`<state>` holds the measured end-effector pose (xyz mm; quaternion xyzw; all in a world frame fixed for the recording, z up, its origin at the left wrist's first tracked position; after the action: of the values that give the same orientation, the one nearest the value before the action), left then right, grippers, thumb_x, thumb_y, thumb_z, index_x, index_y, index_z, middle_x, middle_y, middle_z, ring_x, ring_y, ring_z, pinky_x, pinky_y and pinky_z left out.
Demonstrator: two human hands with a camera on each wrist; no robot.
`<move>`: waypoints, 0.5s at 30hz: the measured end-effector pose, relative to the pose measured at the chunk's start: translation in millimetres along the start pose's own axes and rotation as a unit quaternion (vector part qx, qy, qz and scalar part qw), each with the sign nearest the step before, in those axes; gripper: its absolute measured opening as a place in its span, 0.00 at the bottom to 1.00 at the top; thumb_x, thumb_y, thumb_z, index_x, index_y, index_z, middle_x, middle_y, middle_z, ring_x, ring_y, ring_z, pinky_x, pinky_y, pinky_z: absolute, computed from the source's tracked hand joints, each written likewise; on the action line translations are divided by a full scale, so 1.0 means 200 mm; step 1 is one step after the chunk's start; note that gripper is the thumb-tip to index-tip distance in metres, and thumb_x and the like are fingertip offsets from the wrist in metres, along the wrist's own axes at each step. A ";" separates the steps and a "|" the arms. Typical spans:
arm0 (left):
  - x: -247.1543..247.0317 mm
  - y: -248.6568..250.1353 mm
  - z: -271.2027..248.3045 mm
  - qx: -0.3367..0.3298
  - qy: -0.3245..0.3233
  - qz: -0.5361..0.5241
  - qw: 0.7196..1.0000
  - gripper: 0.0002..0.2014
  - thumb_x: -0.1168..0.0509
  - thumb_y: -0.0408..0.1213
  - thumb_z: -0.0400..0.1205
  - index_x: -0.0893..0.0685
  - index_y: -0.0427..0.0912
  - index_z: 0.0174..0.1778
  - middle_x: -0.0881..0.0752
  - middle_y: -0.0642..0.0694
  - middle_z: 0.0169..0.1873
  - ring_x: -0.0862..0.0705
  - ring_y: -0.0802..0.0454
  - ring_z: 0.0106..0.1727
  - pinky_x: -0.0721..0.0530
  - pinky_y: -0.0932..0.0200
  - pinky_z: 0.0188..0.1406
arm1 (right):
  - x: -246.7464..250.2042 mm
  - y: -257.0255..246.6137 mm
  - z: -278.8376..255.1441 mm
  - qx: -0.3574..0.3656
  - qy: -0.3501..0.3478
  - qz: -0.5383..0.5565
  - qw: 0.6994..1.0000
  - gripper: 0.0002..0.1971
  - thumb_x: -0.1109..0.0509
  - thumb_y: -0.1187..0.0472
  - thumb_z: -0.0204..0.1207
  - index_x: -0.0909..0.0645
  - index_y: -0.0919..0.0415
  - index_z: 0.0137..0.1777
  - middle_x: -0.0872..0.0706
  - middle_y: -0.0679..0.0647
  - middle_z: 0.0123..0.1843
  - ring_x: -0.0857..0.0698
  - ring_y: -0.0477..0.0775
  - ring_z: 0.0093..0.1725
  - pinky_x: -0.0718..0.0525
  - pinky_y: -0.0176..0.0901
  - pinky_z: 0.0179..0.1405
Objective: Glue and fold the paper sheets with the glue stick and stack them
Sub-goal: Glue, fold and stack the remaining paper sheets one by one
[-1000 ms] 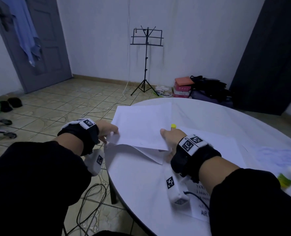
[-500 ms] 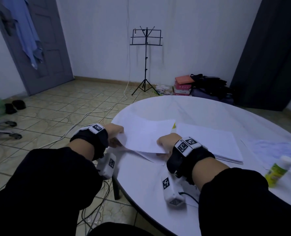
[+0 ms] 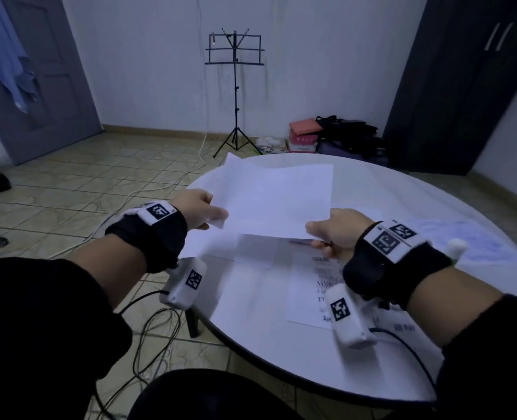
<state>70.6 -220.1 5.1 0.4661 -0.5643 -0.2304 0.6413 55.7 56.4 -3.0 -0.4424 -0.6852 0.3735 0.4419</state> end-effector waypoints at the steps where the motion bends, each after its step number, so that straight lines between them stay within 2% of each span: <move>1: -0.05 0.05 -0.06 -0.018 -0.006 0.014 1.000 0.20 0.23 0.37 0.72 0.22 0.43 0.56 0.18 0.43 0.48 0.16 0.47 0.43 0.14 0.56 0.42 | 0.08 0.04 -0.03 -0.005 0.007 -0.003 1.000 0.08 0.34 0.70 0.80 0.28 0.60 0.53 0.21 0.56 0.34 0.22 0.48 0.25 0.31 0.34 0.17; 3: -0.15 0.14 -0.19 -0.061 -0.030 0.045 0.997 0.32 0.22 0.38 0.72 0.29 0.51 0.69 0.19 0.46 0.46 0.15 0.47 0.39 0.15 0.55 0.42 | 0.23 0.15 -0.08 -0.017 0.022 -0.001 1.000 0.17 0.32 0.75 0.77 0.34 0.58 0.56 0.22 0.57 0.31 0.21 0.48 0.23 0.28 0.35 0.15; 5: -0.28 0.21 -0.30 -0.109 -0.083 0.084 0.987 0.35 0.23 0.34 0.72 0.32 0.55 0.71 0.16 0.47 0.41 0.15 0.50 0.34 0.18 0.60 0.35 | 0.38 0.27 -0.14 -0.038 0.043 -0.028 0.998 0.18 0.29 0.73 0.74 0.30 0.58 0.57 0.19 0.58 0.32 0.18 0.49 0.22 0.25 0.35 0.17; 7: -0.41 0.24 -0.37 -0.129 -0.142 0.126 0.973 0.26 0.24 0.32 0.73 0.25 0.52 0.64 0.14 0.47 0.40 0.17 0.52 0.30 0.17 0.59 0.34 | 0.51 0.37 -0.21 -0.057 0.056 -0.100 0.992 0.11 0.25 0.69 0.72 0.22 0.63 0.51 0.18 0.61 0.36 0.20 0.52 0.25 0.27 0.37 0.21; 8: -0.47 0.24 -0.39 -0.131 -0.165 0.146 0.967 0.20 0.25 0.31 0.73 0.20 0.50 0.58 0.14 0.46 0.40 0.17 0.52 0.29 0.17 0.58 0.36 | 0.57 0.41 -0.23 -0.064 0.058 -0.145 0.986 0.09 0.24 0.67 0.70 0.22 0.63 0.45 0.19 0.61 0.38 0.21 0.54 0.29 0.29 0.38 0.24; 10: -0.57 0.23 -0.43 -0.131 -0.201 0.180 0.954 0.13 0.25 0.31 0.73 0.16 0.50 0.49 0.14 0.46 0.39 0.18 0.58 0.25 0.19 0.67 0.34 | 0.64 0.47 -0.27 -0.085 0.050 -0.214 0.972 0.12 0.21 0.60 0.68 0.23 0.62 0.39 0.18 0.60 0.39 0.22 0.56 0.36 0.30 0.40 0.28; 12: -0.65 0.21 -0.45 -0.124 -0.228 0.210 0.943 0.11 0.24 0.32 0.74 0.14 0.50 0.47 0.14 0.50 0.35 0.20 0.62 0.23 0.25 0.76 0.25 | 0.67 0.50 -0.30 -0.097 0.050 -0.248 0.963 0.15 0.20 0.57 0.68 0.25 0.62 0.34 0.19 0.57 0.34 0.20 0.56 0.37 0.29 0.40 0.28; 15: -0.72 0.17 -0.47 -0.109 -0.251 0.251 0.928 0.12 0.24 0.34 0.73 0.12 0.50 0.50 0.18 0.54 0.30 0.22 0.59 0.27 0.25 0.75 0.27 | 0.68 0.51 -0.32 -0.101 0.051 -0.283 0.952 0.18 0.20 0.57 0.68 0.28 0.61 0.31 0.20 0.54 0.29 0.20 0.56 0.37 0.29 0.40 0.28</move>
<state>113.1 -53.9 -31.8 0.1636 -0.7770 -0.2314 0.5620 114.9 225.8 -36.1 -0.2912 -0.7932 0.1389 0.5164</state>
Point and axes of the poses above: each hand's wrist, its own z-axis towards the middle knuckle, its own x-axis out of the back of the hand, y = z × x, the point moved 7 cm from there along z, towards the middle knuckle
